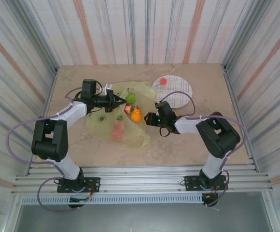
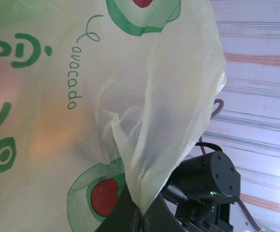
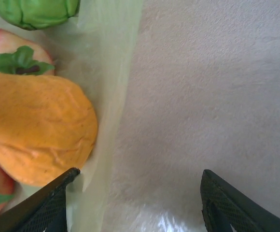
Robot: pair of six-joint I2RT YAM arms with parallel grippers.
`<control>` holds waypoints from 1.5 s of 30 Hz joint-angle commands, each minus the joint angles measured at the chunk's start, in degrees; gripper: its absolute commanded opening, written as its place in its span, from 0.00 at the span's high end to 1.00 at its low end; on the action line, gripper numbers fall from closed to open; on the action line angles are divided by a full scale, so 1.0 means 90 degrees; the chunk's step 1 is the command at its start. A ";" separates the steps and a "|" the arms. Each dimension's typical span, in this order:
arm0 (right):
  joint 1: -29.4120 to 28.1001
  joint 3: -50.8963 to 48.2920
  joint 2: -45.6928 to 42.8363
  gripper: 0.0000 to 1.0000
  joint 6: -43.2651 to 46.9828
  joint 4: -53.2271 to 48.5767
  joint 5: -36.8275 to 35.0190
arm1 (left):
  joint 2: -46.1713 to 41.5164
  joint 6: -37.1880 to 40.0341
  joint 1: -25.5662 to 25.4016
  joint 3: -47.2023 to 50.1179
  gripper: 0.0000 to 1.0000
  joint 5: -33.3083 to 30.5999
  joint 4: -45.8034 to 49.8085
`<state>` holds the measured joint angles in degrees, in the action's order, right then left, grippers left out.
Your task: Place the fruits into the plastic bag
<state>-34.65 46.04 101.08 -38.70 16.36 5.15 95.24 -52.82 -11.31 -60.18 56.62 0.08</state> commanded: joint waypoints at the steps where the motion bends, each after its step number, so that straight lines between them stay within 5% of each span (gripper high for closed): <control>1: 0.0083 0.0272 0.0285 0.42 -0.0257 0.0561 0.0161 | -0.0182 -0.0059 0.0036 0.0086 1.00 0.0196 -0.0087; 15: 0.0204 0.0988 0.0602 1.00 -0.0127 0.0738 0.0403 | -0.0210 -0.0064 0.0046 0.0087 1.00 0.0216 -0.0097; 29: 0.0159 0.0966 -0.1540 1.00 0.0240 -0.0463 0.0359 | -0.0764 -0.0090 0.0824 0.0076 1.00 0.0153 -0.0168; 45: 0.0191 0.1107 -0.0414 0.99 -0.0028 -0.0540 0.0610 | -0.1410 -0.0032 0.1156 0.0164 1.00 -0.0092 -0.0481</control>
<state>-32.97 53.89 98.61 -38.41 11.38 9.52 84.77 -54.26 -1.43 -59.22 56.47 -3.31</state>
